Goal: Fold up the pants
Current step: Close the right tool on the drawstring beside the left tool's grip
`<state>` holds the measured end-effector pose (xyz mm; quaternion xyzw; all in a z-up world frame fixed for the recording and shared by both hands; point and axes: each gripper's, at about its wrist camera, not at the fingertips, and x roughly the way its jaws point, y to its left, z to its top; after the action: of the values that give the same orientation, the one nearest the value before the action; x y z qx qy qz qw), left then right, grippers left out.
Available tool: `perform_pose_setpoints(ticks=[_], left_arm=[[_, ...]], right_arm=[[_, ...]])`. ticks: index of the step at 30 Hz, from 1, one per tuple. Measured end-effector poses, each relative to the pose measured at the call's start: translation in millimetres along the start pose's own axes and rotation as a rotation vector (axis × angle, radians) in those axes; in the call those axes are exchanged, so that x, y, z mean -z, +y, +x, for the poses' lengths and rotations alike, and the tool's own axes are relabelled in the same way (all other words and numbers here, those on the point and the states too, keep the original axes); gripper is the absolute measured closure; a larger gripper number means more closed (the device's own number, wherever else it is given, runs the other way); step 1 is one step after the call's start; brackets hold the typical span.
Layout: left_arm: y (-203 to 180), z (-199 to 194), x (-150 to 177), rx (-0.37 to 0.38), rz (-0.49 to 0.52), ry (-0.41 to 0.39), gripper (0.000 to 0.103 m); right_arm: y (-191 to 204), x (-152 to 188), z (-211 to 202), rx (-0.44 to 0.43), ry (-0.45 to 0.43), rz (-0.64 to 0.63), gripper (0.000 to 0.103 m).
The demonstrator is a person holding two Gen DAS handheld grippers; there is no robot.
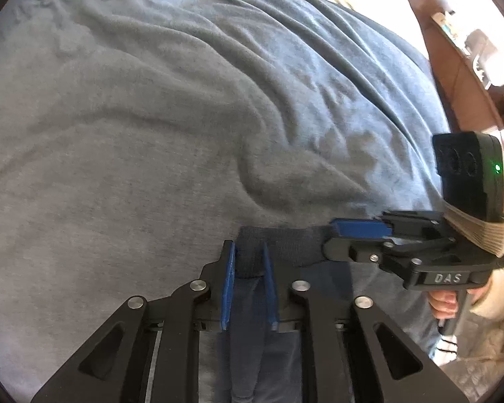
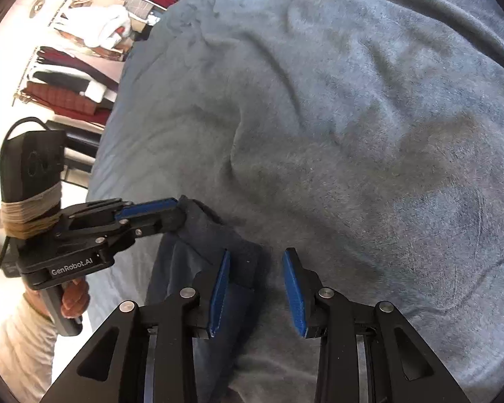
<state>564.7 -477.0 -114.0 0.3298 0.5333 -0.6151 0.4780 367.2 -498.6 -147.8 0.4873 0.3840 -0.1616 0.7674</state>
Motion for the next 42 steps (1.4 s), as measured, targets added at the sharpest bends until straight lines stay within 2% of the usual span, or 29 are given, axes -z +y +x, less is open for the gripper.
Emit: perform_pose_setpoints(ticks=[10, 16, 20, 21, 25, 33, 42], left_arm=[[16.2, 30.7, -4.0, 0.021, -0.029, 0.075, 0.08], [26.3, 40.2, -2.6, 0.053, -0.07, 0.089, 0.078], [25.6, 38.1, -2.5, 0.06, -0.057, 0.082, 0.087], [24.7, 35.4, -2.5, 0.059, -0.052, 0.075, 0.088], [15.3, 15.2, 0.5, 0.04, -0.021, 0.025, 0.091], [-11.3, -45.4, 13.3, -0.001, 0.039, -0.091, 0.092], [-47.1, -126.6, 49.8, -0.048, 0.073, -0.213, 0.092]], right_arm=[[-12.2, -1.3, 21.9, -0.047, 0.062, 0.045, 0.069], [-13.2, -1.8, 28.1, -0.05, 0.084, 0.052, 0.07], [-8.3, -2.8, 27.0, -0.049, 0.088, 0.022, 0.076], [-7.1, -2.8, 26.3, -0.048, 0.086, 0.014, 0.08], [6.5, -3.2, 14.4, -0.027, 0.056, -0.035, 0.086], [51.2, -1.2, -29.5, -0.016, -0.014, -0.152, 0.087], [126.0, 17.4, -87.4, 0.0, -0.061, -0.36, 0.087]])
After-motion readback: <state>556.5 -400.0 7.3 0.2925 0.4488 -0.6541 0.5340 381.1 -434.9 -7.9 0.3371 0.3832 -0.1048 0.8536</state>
